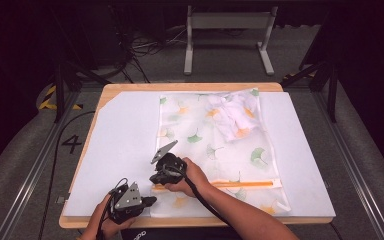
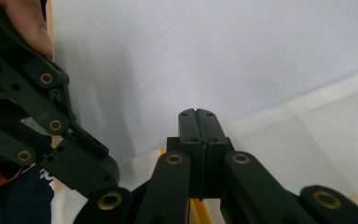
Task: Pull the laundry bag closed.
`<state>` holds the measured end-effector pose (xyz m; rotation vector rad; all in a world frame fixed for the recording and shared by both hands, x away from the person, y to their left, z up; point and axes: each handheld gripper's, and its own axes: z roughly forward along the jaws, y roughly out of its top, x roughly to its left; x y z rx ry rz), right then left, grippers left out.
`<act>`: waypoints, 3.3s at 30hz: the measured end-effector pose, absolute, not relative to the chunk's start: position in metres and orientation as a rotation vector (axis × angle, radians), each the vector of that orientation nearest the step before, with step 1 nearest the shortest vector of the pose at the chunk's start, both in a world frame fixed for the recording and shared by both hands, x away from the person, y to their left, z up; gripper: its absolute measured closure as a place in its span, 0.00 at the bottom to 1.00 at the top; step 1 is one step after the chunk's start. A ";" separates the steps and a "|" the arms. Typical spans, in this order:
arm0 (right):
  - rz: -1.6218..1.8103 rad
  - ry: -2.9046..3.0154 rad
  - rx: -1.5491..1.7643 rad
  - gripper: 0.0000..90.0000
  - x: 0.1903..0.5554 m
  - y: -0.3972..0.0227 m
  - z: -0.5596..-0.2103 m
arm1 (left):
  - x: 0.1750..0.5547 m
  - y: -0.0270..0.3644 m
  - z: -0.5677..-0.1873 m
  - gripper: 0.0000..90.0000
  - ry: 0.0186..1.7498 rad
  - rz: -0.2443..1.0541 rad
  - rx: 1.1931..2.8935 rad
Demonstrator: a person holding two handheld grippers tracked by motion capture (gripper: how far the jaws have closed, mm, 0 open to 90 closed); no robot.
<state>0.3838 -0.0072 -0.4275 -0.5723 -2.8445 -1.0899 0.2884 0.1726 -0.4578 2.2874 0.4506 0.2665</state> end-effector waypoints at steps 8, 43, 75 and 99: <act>-1.089 -2.851 -0.559 1.00 0.381 -0.019 -0.427 | 0.288 0.173 -0.458 1.00 0.453 0.267 2.286; -0.941 -2.975 -0.314 0.92 0.373 0.021 -0.433 | 0.286 0.175 -0.458 1.00 0.450 0.257 2.280; -1.173 -2.877 -0.219 1.00 0.365 -0.022 -0.415 | 0.287 0.175 -0.458 1.00 0.473 0.245 2.280; -1.184 -2.873 -0.287 0.93 0.363 -0.046 -0.428 | 0.288 0.177 -0.459 1.00 0.487 0.223 2.258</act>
